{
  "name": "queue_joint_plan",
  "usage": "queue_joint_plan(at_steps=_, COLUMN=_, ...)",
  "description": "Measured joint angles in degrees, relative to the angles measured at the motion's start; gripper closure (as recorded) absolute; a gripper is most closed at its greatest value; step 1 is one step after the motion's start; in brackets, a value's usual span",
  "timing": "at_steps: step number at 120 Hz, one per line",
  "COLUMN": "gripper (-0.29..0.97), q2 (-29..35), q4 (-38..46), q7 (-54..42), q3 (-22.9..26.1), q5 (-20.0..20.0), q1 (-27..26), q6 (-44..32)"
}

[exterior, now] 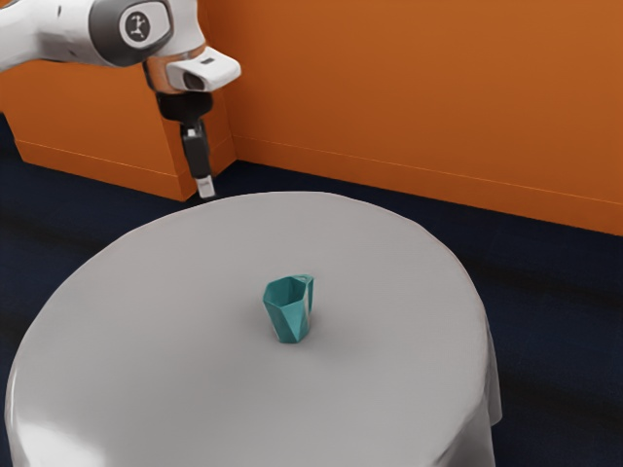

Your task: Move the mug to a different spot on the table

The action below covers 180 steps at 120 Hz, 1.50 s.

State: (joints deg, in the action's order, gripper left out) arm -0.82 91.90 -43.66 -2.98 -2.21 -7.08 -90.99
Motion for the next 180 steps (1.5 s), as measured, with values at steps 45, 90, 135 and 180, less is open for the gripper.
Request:
queue_joint_plan(at_steps=45, gripper=0.0, q2=-0.7, q4=-0.5, q7=-1.1, q3=0.1, q5=-0.3, q1=1.3, q6=0.0)
queue_joint_plan(at_steps=90, gripper=0.0, q2=-8.4, q4=-4.3, q7=9.6, q3=0.2, q5=-1.7, q1=-1.9, q6=-2.0)
queue_joint_plan(at_steps=135, gripper=0.0, q2=-15.1, q4=-4.2, q7=19.1, q3=0.0, q5=-3.4, q1=-2.5, q6=-10.5)
queue_joint_plan(at_steps=180, gripper=0.0, q2=-19.6, q4=-1.9, q7=24.9, q3=0.2, q5=-4.9, q1=-3.1, q6=-18.5)
